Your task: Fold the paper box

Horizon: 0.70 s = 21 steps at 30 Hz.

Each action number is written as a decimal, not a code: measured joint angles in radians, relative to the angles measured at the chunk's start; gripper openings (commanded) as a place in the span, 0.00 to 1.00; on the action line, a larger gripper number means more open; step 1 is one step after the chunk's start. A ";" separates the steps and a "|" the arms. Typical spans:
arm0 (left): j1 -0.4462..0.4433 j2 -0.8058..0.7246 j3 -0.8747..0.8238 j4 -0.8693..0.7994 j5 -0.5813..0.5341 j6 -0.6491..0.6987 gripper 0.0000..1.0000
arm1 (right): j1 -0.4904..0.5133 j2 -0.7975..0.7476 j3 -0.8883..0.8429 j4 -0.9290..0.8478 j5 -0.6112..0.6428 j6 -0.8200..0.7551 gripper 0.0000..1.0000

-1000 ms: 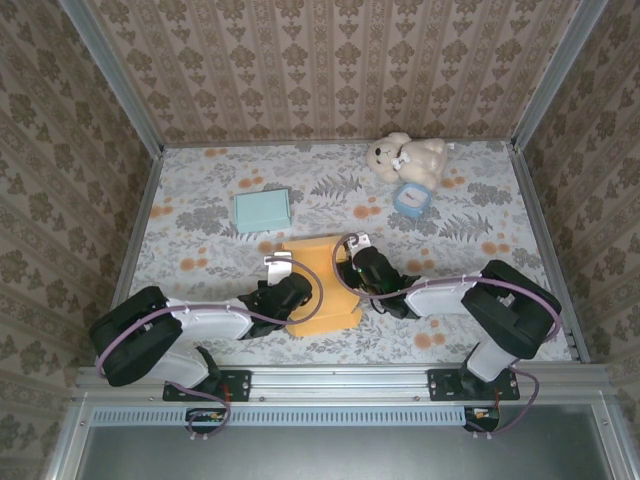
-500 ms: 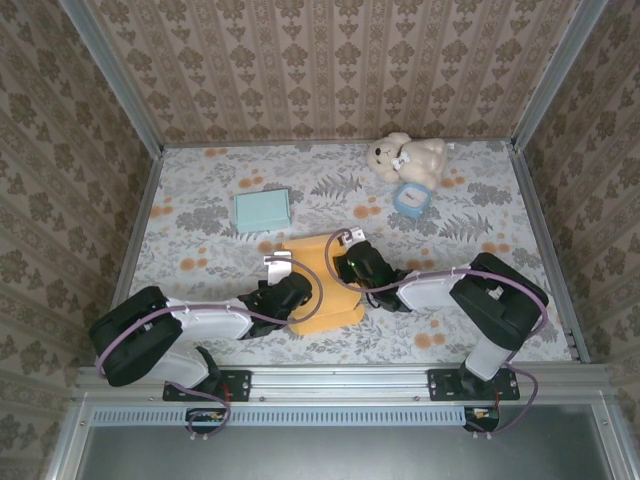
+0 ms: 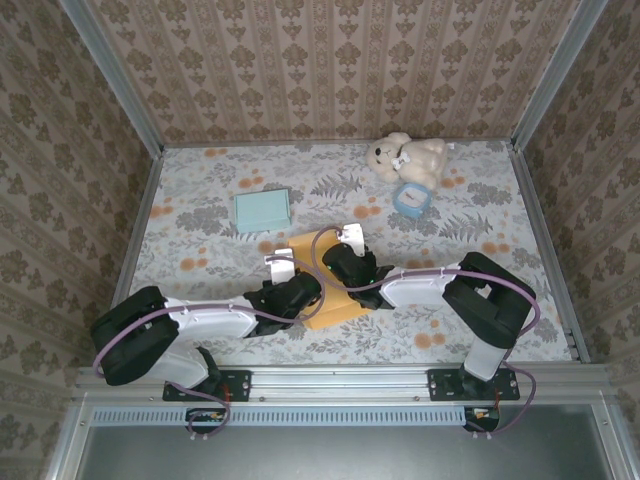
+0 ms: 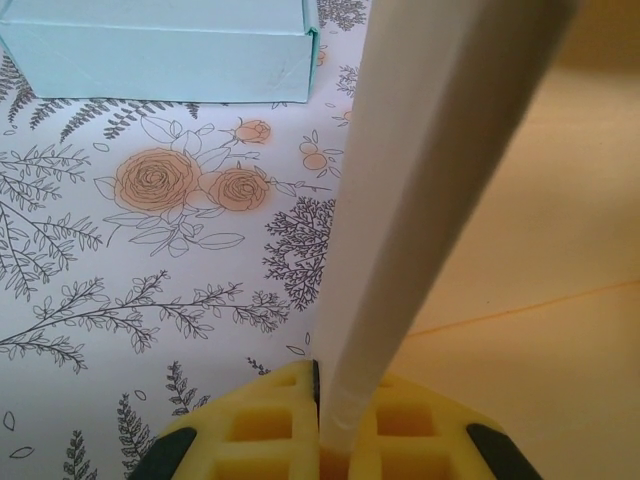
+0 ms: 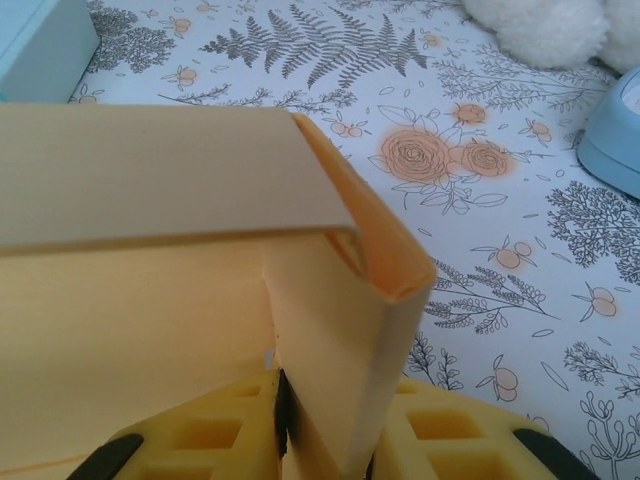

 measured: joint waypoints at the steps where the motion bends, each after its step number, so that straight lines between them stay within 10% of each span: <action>1: 0.000 0.000 0.000 -0.002 -0.003 0.000 0.00 | 0.000 0.000 -0.005 0.015 -0.009 -0.005 0.30; 21: 0.000 0.030 -0.001 -0.082 -0.094 -0.003 0.00 | -0.064 -0.036 -0.129 0.209 -0.397 -0.020 0.52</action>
